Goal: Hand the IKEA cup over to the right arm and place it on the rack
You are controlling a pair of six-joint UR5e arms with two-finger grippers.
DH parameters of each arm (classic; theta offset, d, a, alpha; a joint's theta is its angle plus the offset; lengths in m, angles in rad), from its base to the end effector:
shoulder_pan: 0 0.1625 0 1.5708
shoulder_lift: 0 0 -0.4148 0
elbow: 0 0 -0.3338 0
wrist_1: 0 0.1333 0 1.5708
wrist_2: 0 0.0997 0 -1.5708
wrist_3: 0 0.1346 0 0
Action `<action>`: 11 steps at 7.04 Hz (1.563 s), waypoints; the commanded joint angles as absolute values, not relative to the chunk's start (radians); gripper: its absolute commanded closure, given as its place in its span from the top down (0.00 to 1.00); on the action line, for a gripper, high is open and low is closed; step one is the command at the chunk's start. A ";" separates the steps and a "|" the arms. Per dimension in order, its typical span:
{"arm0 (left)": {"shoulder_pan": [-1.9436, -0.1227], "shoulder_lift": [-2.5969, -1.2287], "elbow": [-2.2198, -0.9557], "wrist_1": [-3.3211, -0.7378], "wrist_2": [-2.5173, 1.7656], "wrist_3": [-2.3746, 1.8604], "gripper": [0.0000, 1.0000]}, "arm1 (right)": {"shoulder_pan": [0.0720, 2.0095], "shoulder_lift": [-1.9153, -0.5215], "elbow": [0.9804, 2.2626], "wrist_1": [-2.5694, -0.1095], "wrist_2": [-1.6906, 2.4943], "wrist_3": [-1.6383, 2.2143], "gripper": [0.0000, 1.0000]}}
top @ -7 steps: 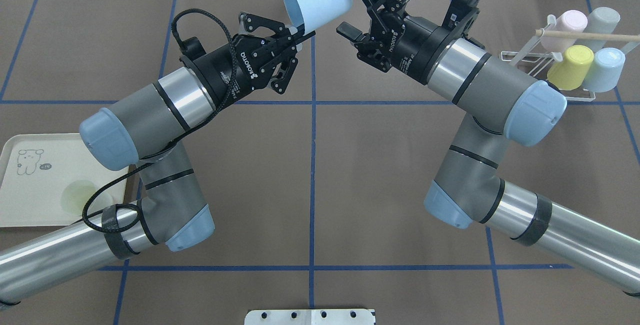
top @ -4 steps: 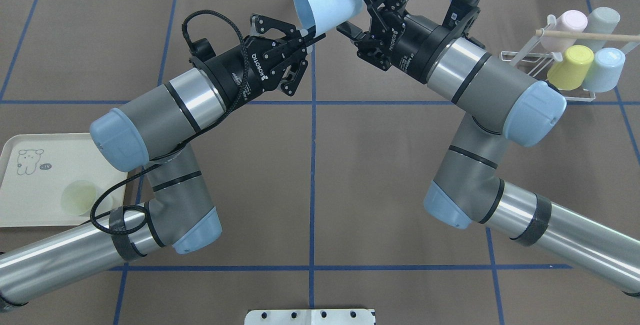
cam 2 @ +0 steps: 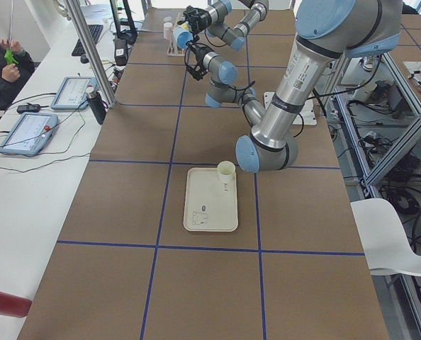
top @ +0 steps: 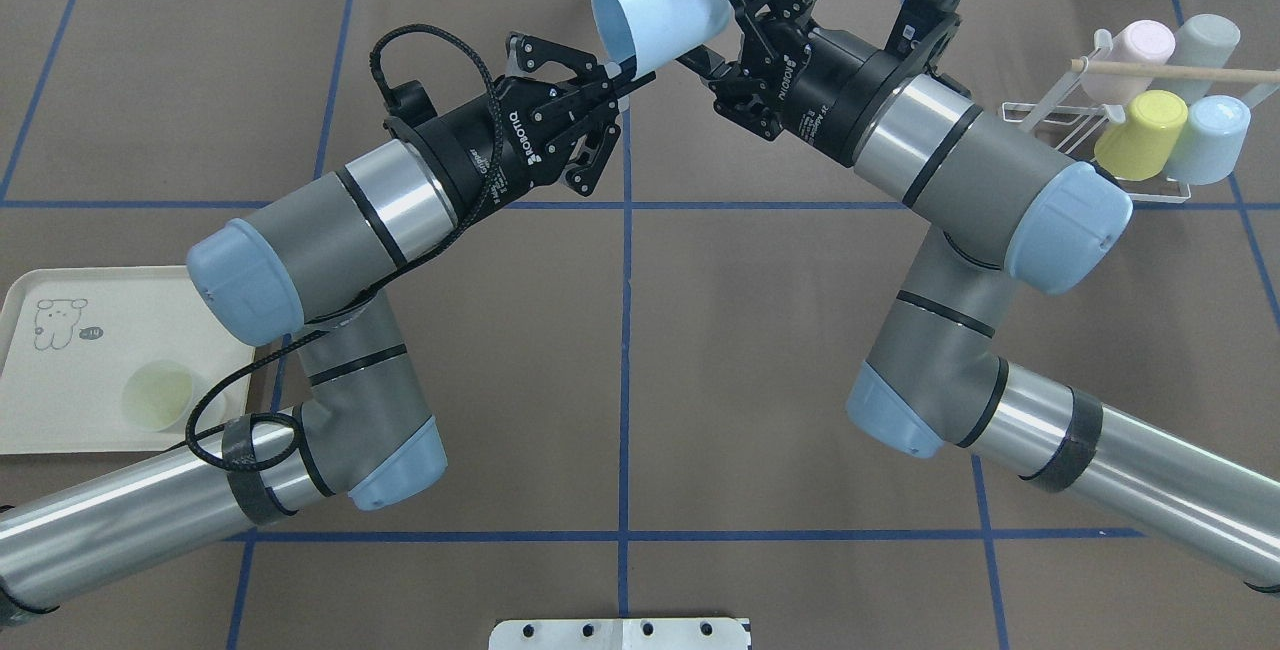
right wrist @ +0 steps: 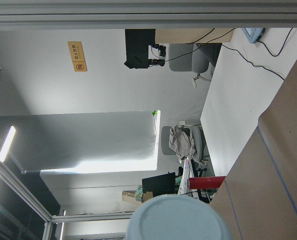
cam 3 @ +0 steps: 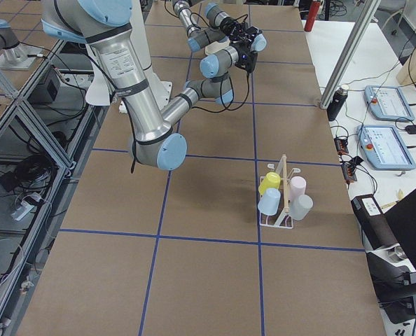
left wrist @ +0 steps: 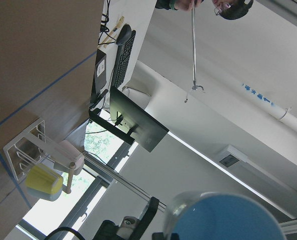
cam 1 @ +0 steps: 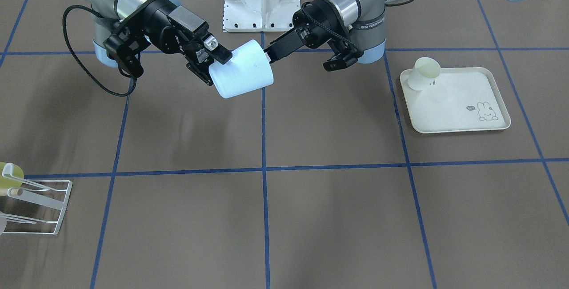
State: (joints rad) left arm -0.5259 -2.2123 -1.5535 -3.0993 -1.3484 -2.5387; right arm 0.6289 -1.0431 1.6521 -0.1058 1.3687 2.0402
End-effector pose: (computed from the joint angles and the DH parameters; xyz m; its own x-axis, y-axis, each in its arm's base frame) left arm 0.4146 -0.4291 0.1443 -0.8041 -0.4622 -0.3739 -0.0235 0.6531 -0.7569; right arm -0.3505 -0.4532 0.1790 -0.6728 0.0586 0.7375 -0.4644 0.7426 -0.4826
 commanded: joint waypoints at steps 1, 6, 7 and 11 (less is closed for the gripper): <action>-0.517 -2.214 -1.554 -3.099 -1.347 -2.539 0.00 | 0.629 -1.043 1.652 -0.106 1.370 2.040 0.99; -0.494 -2.218 -1.557 -3.100 -1.312 -2.539 0.00 | 0.630 -1.045 1.651 -0.104 1.368 2.043 0.56; -0.495 -2.218 -1.562 -3.102 -1.313 -2.539 0.00 | 0.630 -1.045 1.651 -0.104 1.364 2.045 0.15; -0.497 -2.214 -1.568 -3.106 -1.313 -2.413 1.00 | 0.655 -1.045 1.651 -0.107 1.358 2.040 0.00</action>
